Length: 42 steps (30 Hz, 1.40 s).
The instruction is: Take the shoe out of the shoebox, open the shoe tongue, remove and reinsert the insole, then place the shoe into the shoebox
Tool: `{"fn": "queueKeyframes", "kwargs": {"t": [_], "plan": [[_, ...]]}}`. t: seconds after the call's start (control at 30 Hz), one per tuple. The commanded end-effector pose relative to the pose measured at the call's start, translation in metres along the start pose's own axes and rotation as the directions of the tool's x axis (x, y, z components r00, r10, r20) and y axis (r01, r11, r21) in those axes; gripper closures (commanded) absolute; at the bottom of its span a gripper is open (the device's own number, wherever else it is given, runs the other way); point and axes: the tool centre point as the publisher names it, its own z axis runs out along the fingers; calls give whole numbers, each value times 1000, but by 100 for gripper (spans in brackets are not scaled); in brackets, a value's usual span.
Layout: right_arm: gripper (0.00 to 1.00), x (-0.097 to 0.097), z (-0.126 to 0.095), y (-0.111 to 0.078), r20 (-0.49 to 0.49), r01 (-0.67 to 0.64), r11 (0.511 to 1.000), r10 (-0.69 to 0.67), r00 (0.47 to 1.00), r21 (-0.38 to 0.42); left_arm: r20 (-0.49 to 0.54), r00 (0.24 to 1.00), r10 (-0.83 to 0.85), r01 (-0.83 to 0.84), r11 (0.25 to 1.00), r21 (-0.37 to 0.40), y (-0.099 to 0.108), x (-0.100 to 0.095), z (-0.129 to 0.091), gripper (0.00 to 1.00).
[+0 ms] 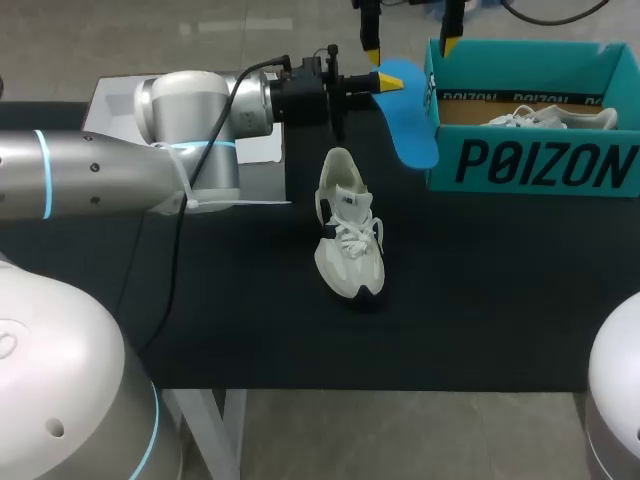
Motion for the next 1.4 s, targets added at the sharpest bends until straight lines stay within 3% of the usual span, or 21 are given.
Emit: {"fn": "queueKeyframes", "kwargs": {"t": [0.03, 0.13, 0.27, 0.33, 0.53, 0.63, 0.8, 0.97, 1.03, 1.4], "plan": [[0, -1, 0, 0, -4, -2, 1000, 2, 1000, -2, 1, 1000, 0, 0, 1000, 3, 1, 0, 0, 100], [0, -5, 0, 1, -44, -13, 1000, 12, 999, -2, 1, 1000, 0, 0, 1000, 3, 1, 0, 0, 100], [0, -22, 0, 1, -241, -45, 999, 42, 970, -8, 1, 1000, 0, 0, 1000, 3, 1, 0, 0, 100], [0, -33, 1, 0, -282, -67, 998, 60, 958, -13, 1, 1000, 0, 0, 1000, 3, 1, 0, 0, 100], [0, -55, -2, -7, -512, -15, 991, -55, 857, -131, 1, 1000, 0, 0, 1000, 3, 1, 0, 0, 100], [0, -63, 0, -10, -578, 1, 985, -102, 810, -172, 1, 1000, 0, 0, 1000, 3, 1, 0, 0, 100], [0, -69, 4, -12, -616, -11, 984, -102, 781, -177, -56, 988, 146, -145, 989, 12, -1, 5, 0, 100], [0, -69, 6, -9, -634, -24, 985, -90, 768, -169, -125, 864, 488, -486, 873, 45, 5, 9, 1, 100], [0, -70, 7, -9, -635, -25, 986, -89, 768, -168, -147, 846, 513, -506, 858, 83, 6, 8, 1, 100], [0, -81, 7, -9, -692, -50, 970, -132, 710, -237, -147, 846, 513, -506, 858, 83, 6, 8, 1, 100]]}}
